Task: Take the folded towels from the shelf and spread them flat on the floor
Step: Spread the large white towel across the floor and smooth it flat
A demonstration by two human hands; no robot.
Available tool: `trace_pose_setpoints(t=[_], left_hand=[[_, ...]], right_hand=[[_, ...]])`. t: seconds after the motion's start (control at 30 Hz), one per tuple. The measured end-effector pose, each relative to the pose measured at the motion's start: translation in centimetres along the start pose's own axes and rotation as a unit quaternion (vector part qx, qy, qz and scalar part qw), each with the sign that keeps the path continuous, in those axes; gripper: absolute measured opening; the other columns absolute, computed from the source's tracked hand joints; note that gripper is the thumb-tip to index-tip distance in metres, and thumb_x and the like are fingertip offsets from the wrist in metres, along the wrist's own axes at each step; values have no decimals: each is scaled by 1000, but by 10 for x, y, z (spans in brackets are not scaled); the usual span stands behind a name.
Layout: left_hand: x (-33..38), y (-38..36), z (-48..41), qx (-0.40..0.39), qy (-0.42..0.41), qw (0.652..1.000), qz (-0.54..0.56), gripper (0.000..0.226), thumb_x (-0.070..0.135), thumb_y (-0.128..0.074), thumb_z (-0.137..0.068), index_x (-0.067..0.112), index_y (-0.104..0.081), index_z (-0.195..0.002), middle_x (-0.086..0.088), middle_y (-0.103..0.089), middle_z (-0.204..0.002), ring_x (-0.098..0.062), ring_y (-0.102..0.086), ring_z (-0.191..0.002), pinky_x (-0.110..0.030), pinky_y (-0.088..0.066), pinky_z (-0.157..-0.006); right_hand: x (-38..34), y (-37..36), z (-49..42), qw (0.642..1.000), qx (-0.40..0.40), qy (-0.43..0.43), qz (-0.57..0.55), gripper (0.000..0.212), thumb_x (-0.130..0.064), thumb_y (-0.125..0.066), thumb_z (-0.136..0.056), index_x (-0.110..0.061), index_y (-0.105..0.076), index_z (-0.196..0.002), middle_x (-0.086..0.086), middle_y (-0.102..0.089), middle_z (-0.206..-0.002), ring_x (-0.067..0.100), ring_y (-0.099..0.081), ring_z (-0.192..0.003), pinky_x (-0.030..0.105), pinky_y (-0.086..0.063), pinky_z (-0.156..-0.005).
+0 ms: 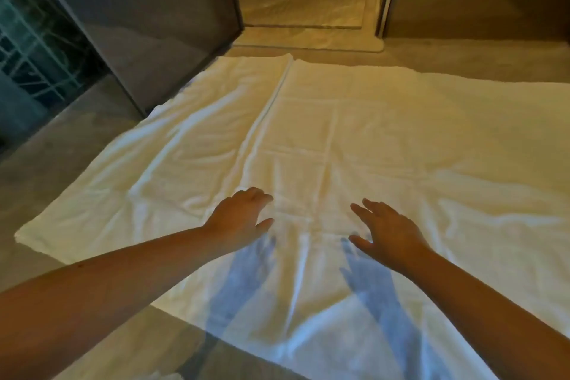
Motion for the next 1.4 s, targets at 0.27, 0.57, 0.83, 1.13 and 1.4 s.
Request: trace_pose_setpoints(t=[0.27,0.57,0.83,1.13,1.4], left_hand=[[-166,-59,51,2,111,993,35,45,37,-43,-94,19,-39,-136,-5,-34,-148,-25,-38,-131,-35,-35,-101],[-281,-119,64,-46,179,982,33,63,52,-33,-93,29,-10,-147,-2,7,-158,-27,8,-145,-58,-12,-111],[-323,-162,78,-101,209,971,48,79,78,-24,-78,51,23,-135,3,32,-151,-28,22,-141,-72,-15,-101],[-301,-140,68,-109,204,973,21,78,70,-24,-84,32,2,-147,-9,15,-156,-35,9,-143,-61,-16,-110],[-114,-62,14,-11,-4,1000,10,57,45,-35,-95,18,-24,-143,-11,-14,-155,-26,-20,-141,-41,-25,-110]], right_hand=[[-135,2,-60,997,-69,43,14,66,-51,-40,-92,-29,-10,-146,0,-10,-158,21,-17,-143,42,-30,-112],[-236,-88,-96,986,-140,-21,-83,78,-57,-49,-85,-33,-6,-146,2,-1,-159,28,-9,-145,48,-24,-114],[-262,-142,-100,981,-154,-65,-103,107,-62,-63,-71,-37,12,-143,-2,40,-142,41,26,-137,69,-27,-103],[-223,-128,-72,988,-122,-59,-78,97,-63,-56,-76,-38,10,-143,1,24,-155,35,13,-143,58,-28,-109],[-87,-72,18,991,-92,-97,-1,74,-55,-43,-89,-33,-2,-146,-4,-3,-158,15,-12,-145,33,-27,-113]])
Point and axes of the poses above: each hand's wrist, its own z-axis away from the middle knuckle, its own y-axis out of the back of the hand, x = y × z, the point moved 3 cm from there along -z, towards the middle knuckle
